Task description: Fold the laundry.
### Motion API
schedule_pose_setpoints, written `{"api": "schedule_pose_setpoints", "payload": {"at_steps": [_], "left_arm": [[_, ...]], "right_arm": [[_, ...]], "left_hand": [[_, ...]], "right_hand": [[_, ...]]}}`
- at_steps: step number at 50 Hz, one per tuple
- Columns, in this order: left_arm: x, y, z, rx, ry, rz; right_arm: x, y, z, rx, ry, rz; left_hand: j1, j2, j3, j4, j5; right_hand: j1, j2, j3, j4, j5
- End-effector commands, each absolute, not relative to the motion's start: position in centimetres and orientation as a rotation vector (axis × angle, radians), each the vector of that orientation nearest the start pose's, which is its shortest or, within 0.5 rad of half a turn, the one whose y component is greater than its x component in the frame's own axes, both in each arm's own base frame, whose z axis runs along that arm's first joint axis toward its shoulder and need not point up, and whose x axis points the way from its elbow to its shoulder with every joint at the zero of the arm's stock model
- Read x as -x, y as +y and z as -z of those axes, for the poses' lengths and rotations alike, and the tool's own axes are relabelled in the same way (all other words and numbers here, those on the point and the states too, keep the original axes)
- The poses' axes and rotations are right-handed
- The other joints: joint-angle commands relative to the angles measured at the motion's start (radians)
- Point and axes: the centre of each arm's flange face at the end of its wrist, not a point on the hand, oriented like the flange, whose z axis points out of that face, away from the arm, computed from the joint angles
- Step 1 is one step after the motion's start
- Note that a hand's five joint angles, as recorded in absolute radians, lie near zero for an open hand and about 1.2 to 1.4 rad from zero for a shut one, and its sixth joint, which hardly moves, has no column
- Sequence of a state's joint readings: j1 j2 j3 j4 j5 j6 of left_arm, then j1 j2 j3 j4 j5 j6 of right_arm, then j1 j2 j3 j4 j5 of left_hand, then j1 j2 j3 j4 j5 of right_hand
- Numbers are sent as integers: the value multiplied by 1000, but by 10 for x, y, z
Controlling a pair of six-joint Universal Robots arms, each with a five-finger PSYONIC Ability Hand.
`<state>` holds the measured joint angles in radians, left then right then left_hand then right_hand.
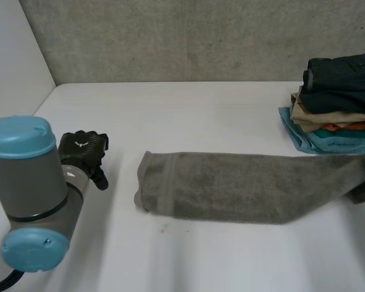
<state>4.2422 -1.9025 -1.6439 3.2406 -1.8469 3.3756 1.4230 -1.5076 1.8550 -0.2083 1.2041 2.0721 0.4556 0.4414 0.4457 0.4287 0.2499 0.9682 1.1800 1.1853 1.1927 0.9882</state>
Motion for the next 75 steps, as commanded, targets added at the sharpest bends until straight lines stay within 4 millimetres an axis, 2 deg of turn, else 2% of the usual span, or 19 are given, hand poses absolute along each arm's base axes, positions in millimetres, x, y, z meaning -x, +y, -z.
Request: {"api": "schedule_pose_setpoints", "payload": {"at_steps": [1, 5, 9, 17, 20, 21, 22, 24, 28, 32, 37, 42, 51, 54, 56, 57, 67, 71, 75], "left_arm": [[238, -248, -194, -586, 2376, 1822], [237, -248, -194, -581, 2374, 1823], [236, -251, -195, -572, 2369, 1831], [239, -251, -197, -578, 2364, 1849], [240, -252, -199, -579, 2359, 1860], [241, -252, -200, -577, 2357, 1864], [242, -253, -202, -575, 2351, 1876], [243, -255, -206, -573, 2340, 1894], [253, -257, -222, -576, 2304, 1979], [277, -242, -229, -701, 2311, 2065], [296, -222, -221, -875, 2358, 2084], [303, -219, -188, -952, 2429, 1959], [303, -228, -151, -919, 2440, 1800], [301, -231, -150, -895, 2437, 1794], [300, -231, -150, -894, 2438, 1792], [300, -230, -152, -893, 2435, 1796], [293, -219, -168, -883, 2423, 1826], [289, -214, -174, -866, 2428, 1839], [286, -211, -177, -857, 2427, 1843]], "right_arm": [[-248, -248, -254, -1607, -1276, -2033], [-324, -204, -241, -1867, -1067, -2199], [-372, -173, -214, -2060, -954, -2232], [-412, -155, -152, -2273, -911, -2141], [-414, -148, -146, -2306, -911, -2118], [-413, -149, -148, -2305, -923, -2120], [-411, -150, -151, -2302, -961, -2125], [-409, -148, -164, -2270, -1023, -2166], [-393, -171, -196, -2071, -1309, -2227], [-348, -213, -206, -1725, -1894, -2122], [-299, -225, -185, -1469, -2449, -1853], [-262, -229, -158, -1388, -2635, -1691], [-248, -233, -137, -1335, -2627, -1759], [-248, -236, -136, -1330, -2597, -1798], [-248, -237, -135, -1325, -2587, -1810], [-248, -237, -135, -1322, -2586, -1809], [-225, -230, -157, -1338, -2385, -1772], [-209, -233, -174, -1462, -2155, -1669], [-213, -242, -192, -1523, -1954, -1666]], "left_hand": [[-7, 7, 3, 20, 24], [-7, 7, 3, 20, 24], [-7, 7, 3, 20, 24], [-19, -5, -9, 8, 12], [-28, -13, -18, -1, 3], [-31, -16, -21, -4, 0], [-39, -25, -29, -13, -8], [-48, -34, -38, -21, -17], [-63, -49, -53, -36, -32], [-63, -49, -53, -36, -32], [-60, -46, -50, -33, -29], [-60, -46, -50, -33, -29], [-60, -46, -50, -33, -29], [-60, -46, -50, -33, -29], [-60, -46, -50, -33, -29], [-60, -46, -50, -33, -29], [-69, -55, -59, -42, -38], [-72, -58, -62, -45, -41], [-92, -78, -82, -65, -61]], "right_hand": [[428, 216, 211, 204, 233], [428, 216, 211, 204, 233], [428, 216, 211, 204, 233], [428, 216, 211, 204, 233], [428, 216, 211, 204, 233], [197, -15, -20, -28, 2], [-518, -730, -735, -742, -712], [-794, -1005, -1011, -1018, -988], [-794, -1005, -1011, -1018, -988], [-794, -1005, -1011, -1018, -988], [-794, -1005, -1011, -1018, -988], [-794, -1005, -1011, -1018, -988], [-440, -652, -657, -665, -635], [-144, -356, -361, -369, -339], [351, 139, 134, 126, 156], [427, 215, 210, 203, 233], [428, 216, 211, 204, 233], [428, 216, 211, 204, 233], [428, 216, 211, 204, 233]]}}
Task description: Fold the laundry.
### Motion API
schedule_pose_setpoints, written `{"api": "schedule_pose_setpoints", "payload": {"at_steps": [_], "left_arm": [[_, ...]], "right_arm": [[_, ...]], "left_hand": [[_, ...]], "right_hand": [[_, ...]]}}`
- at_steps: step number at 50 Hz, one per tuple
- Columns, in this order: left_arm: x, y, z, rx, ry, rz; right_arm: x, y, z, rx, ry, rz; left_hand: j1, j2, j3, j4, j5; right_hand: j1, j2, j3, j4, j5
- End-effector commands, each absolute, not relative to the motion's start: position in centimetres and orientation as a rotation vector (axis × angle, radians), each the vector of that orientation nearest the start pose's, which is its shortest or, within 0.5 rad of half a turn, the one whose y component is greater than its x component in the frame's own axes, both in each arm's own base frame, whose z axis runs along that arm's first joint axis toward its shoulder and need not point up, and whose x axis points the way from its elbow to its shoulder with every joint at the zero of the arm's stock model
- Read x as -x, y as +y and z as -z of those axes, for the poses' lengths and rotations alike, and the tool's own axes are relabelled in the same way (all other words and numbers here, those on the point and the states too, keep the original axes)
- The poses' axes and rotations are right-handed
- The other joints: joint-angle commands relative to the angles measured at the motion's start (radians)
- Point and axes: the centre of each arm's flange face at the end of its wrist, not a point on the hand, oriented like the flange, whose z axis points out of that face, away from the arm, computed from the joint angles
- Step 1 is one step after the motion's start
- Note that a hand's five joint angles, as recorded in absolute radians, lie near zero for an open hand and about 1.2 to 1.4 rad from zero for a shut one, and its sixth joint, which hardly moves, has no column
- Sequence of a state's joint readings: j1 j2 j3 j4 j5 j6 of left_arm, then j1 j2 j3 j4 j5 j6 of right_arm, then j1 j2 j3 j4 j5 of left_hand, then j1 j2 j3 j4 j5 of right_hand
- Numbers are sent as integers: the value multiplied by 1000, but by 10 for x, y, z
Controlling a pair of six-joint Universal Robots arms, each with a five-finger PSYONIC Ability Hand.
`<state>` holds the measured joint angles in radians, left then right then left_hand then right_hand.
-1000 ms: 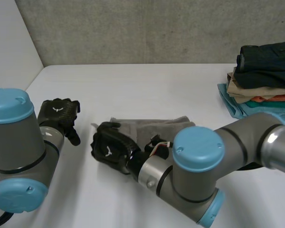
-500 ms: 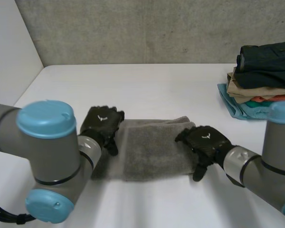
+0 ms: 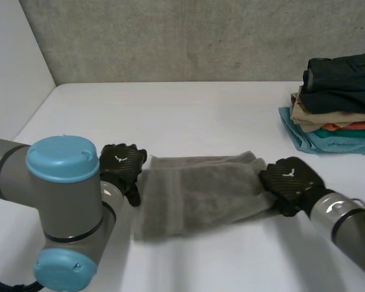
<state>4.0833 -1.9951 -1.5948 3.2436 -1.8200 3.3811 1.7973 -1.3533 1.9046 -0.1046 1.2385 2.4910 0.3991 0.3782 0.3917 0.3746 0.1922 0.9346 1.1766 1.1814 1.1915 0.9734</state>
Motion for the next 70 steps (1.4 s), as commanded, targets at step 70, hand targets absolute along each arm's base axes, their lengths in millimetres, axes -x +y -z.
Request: {"api": "schedule_pose_setpoints", "payload": {"at_steps": [70], "left_arm": [[314, -186, -148, -969, 2623, 1649]], "right_arm": [[-298, -237, -149, 1213, 2192, 1423]], "left_hand": [[-92, -71, -84, -67, -59]], "right_hand": [[-760, -1002, -1007, -1017, -973]]}}
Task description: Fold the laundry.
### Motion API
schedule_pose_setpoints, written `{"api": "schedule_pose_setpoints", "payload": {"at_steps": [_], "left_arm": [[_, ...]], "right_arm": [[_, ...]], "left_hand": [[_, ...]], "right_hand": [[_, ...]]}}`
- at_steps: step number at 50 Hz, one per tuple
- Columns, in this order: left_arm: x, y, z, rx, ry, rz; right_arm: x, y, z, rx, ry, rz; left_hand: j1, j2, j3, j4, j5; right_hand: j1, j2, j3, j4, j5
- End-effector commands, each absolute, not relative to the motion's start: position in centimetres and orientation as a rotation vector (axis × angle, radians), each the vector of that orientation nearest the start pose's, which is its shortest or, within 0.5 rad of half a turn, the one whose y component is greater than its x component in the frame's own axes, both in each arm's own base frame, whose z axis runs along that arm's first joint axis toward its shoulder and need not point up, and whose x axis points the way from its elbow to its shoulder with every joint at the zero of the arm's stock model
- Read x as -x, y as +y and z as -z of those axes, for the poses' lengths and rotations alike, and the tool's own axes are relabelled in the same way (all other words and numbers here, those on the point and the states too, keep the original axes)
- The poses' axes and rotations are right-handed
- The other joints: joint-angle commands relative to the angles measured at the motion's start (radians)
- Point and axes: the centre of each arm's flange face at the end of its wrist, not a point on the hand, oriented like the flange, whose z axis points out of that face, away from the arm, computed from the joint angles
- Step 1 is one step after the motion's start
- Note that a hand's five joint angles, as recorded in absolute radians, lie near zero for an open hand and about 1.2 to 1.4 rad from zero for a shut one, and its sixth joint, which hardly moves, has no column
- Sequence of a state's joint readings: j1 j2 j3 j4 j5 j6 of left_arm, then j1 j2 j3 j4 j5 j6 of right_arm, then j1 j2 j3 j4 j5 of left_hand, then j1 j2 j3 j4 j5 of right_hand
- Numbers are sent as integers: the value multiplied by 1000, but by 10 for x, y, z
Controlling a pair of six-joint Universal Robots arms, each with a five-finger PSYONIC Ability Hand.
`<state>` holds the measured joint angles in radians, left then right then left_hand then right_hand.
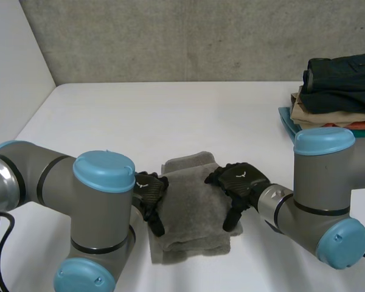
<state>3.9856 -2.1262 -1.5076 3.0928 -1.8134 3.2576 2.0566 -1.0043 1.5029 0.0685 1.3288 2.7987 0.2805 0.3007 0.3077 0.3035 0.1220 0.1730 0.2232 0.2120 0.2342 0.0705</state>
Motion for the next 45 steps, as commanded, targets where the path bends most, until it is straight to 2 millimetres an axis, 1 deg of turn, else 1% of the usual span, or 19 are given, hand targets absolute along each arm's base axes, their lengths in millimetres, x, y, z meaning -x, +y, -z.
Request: {"api": "schedule_pose_setpoints", "payload": {"at_steps": [1, 3, 4, 6, 7, 8, 10, 13, 15, 18, 22, 24, 27, 32, 37, 45], "left_arm": [[315, -186, -156, -962, 2614, 1683], [314, -187, -168, -946, 2599, 1734], [313, -186, -182, -932, 2583, 1790], [312, -185, -192, -916, 2568, 1837], [312, -185, -198, -908, 2561, 1860], [309, -185, -208, -884, 2548, 1901], [305, -187, -217, -852, 2533, 1936], [293, -193, -229, -784, 2515, 1968], [285, -196, -232, -745, 2514, 1972], [279, -197, -231, -722, 2518, 1960], [273, -194, -219, -719, 2543, 1907], [272, -194, -216, -716, 2547, 1894], [268, -195, -212, -703, 2553, 1877], [268, -195, -208, -701, 2553, 1876], [268, -195, -206, -700, 2551, 1881], [267, -194, -202, -703, 2557, 1868]], "right_arm": [[-298, -237, -153, 1209, 2180, 1437], [-296, -237, -165, 1189, 2150, 1485], [-296, -238, -172, 1183, 2135, 1520], [-294, -237, -181, 1168, 2111, 1570], [-292, -234, -190, 1156, 2086, 1615], [-291, -232, -193, 1154, 2075, 1632], [-288, -226, -200, 1137, 2052, 1668], [-285, -220, -201, 1108, 2056, 1664], [-282, -213, -196, 1047, 2089, 1612], [-277, -205, -185, 959, 2140, 1520], [-274, -195, -174, 886, 2177, 1432], [-275, -186, -168, 895, 2181, 1401], [-276, -181, -163, 908, 2177, 1388], [-288, -169, -151, 965, 2113, 1406], [-293, -173, -140, 969, 2103, 1425], [-293, -175, -124, 973, 2145, 1414]], "left_hand": [[24, 4, -3, 1, 8], [24, 4, -3, 1, 8], [18, -2, -9, -5, 2], [18, -2, -9, -5, 2], [18, -2, -9, -5, 2], [15, -5, -12, -8, -1], [15, -5, -12, -8, -1], [12, -8, -15, -11, -4], [12, -8, -15, -11, -4], [12, -8, -15, -11, -4], [12, -8, -15, -11, -4], [12, -8, -15, -11, -4], [12, -8, -15, -11, -4], [9, -11, -18, -14, -7], [9, -11, -18, -14, -7], [9, -11, -18, -14, -7]], "right_hand": [[2, -49, -37, -60, -70], [2, -49, -37, -60, -70], [2, -49, -37, -60, -70], [2, -49, -37, -60, -70], [2, -49, -37, -60, -70], [2, -49, -37, -60, -70], [2, -49, -37, -60, -70], [2, -49, -37, -60, -70], [2, -49, -37, -60, -70], [2, -49, -37, -60, -70], [2, -49, -37, -60, -70], [2, -49, -37, -60, -70], [2, -49, -37, -60, -70], [2, -49, -37, -60, -70], [2, -49, -37, -60, -70], [12, -38, -27, -49, -60]]}}
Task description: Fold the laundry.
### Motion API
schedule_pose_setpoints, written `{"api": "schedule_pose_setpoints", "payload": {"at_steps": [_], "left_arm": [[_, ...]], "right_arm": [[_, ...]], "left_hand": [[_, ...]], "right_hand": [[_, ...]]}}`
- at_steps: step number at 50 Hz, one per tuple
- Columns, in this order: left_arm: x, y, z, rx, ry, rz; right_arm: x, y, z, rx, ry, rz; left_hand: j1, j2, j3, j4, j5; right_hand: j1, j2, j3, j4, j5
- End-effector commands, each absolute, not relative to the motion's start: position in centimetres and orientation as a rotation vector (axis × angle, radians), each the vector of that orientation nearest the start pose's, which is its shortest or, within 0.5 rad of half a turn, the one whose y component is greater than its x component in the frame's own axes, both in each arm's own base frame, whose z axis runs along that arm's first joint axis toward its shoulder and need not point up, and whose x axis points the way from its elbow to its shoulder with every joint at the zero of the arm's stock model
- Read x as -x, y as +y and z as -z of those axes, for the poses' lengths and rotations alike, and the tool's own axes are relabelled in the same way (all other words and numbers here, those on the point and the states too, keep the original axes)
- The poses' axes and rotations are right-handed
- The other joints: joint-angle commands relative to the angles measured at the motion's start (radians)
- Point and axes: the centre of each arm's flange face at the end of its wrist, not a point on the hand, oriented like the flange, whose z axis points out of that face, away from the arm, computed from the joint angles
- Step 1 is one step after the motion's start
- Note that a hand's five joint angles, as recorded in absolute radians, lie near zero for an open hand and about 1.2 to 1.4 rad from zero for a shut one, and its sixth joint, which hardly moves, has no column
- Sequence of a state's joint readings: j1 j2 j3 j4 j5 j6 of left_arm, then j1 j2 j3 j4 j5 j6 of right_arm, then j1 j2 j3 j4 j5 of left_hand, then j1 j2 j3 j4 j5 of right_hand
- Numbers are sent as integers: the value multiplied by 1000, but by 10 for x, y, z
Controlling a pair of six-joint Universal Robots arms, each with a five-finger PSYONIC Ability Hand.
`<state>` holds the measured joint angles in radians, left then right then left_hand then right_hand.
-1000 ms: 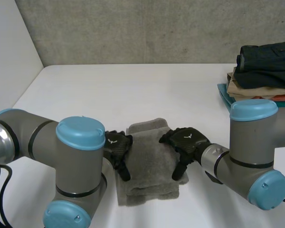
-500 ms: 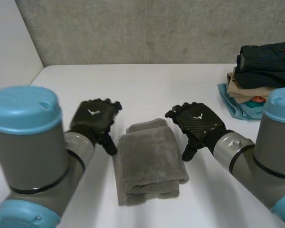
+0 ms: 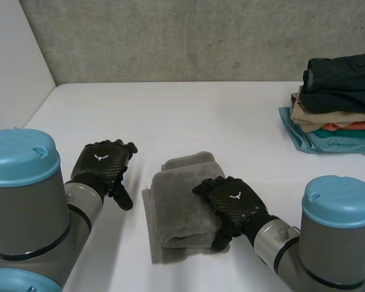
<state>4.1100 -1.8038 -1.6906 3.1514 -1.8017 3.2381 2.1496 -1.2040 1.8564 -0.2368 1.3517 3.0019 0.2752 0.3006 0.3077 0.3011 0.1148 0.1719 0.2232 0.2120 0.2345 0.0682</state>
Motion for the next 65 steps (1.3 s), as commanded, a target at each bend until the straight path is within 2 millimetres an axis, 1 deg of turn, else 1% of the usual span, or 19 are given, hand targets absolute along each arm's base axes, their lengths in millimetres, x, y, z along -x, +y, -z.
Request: {"api": "schedule_pose_setpoints", "payload": {"at_steps": [1, 9, 13, 18, 27, 31, 33, 36, 43, 47, 50, 51, 55, 56, 58, 61, 62, 64, 65], "left_arm": [[267, -194, -202, -703, 2557, 1868], [265, -197, -201, -692, 2555, 1872], [265, -196, -200, -692, 2556, 1870], [265, -197, -200, -688, 2557, 1870], [264, -197, -199, -686, 2559, 1863], [263, -196, -198, -686, 2563, 1857], [263, -196, -197, -688, 2563, 1854], [262, -196, -197, -685, 2563, 1851], [261, -198, -196, -674, 2563, 1847], [259, -200, -196, -664, 2561, 1845], [258, -201, -197, -655, 2561, 1846], [258, -201, -196, -657, 2563, 1844], [256, -203, -197, -642, 2560, 1843], [256, -204, -197, -638, 2559, 1842], [255, -205, -197, -632, 2558, 1841], [254, -206, -197, -628, 2559, 1838], [254, -206, -196, -626, 2559, 1835], [253, -205, -195, -628, 2564, 1827], [252, -206, -195, -622, 2562, 1826]], "right_arm": [[-293, -176, -123, 976, 2145, 1424], [-296, -179, -119, 1082, 2120, 1552], [-297, -181, -116, 1119, 2122, 1567], [-299, -186, -120, 1119, 2083, 1632], [-305, -186, -124, 1193, 2026, 1691], [-311, -184, -126, 1240, 1979, 1723], [-313, -186, -127, 1272, 1957, 1746], [-315, -188, -127, 1312, 1937, 1769], [-326, -203, -143, 1489, 1811, 1929], [-335, -215, -159, 1596, 1682, 2059], [-346, -225, -180, 1652, 1523, 2170], [-348, -229, -186, 1658, 1486, 2200], [-341, -279, -229, 1589, 1390, 2412], [-334, -302, -251, 1541, 1359, 2515], [-322, -336, -285, 1458, 1308, 2680], [-308, -365, -314, 1372, 1273, 2817], [-294, -386, -329, 1308, 1267, 2892], [-275, -406, -345, 1228, 1269, 2958], [-256, -422, -353, 1151, 1297, 2988]], "left_hand": [[15, -11, -18, -11, 0], [15, -11, -18, -11, 0], [9, -17, -24, -17, -5], [6, -20, -27, -20, -8], [6, -20, -27, -20, -8], [6, -20, -27, -20, -8], [6, -20, -27, -20, -8], [6, -20, -27, -20, -8], [6, -20, -27, -20, -8], [6, -20, -27, -20, -8], [6, -20, -27, -20, -8], [6, -20, -27, -20, -8], [6, -20, -27, -20, -8], [6, -20, -27, -20, -8], [6, -20, -27, -20, -8], [6, -20, -27, -20, -8], [6, -20, -27, -20, -8], [6, -20, -27, -20, -8], [6, -20, -27, -20, -8]], "right_hand": [[16, -35, -24, -47, -55], [159, 108, 119, 97, 89], [353, 302, 313, 290, 282], [708, 657, 668, 645, 637], [829, 778, 789, 766, 758], [1022, 971, 982, 960, 952], [1223, 1172, 1183, 1160, 1152], [1224, 1173, 1184, 1162, 1154], [1224, 1173, 1184, 1162, 1154], [1224, 1173, 1184, 1162, 1154], [1224, 1173, 1184, 1162, 1154], [1224, 1173, 1184, 1162, 1154], [1224, 1173, 1184, 1162, 1154], [1224, 1173, 1184, 1162, 1154], [1224, 1173, 1184, 1162, 1154], [1224, 1173, 1184, 1162, 1154], [1224, 1173, 1184, 1162, 1154], [1224, 1173, 1184, 1162, 1154], [1224, 1173, 1184, 1162, 1154]]}}
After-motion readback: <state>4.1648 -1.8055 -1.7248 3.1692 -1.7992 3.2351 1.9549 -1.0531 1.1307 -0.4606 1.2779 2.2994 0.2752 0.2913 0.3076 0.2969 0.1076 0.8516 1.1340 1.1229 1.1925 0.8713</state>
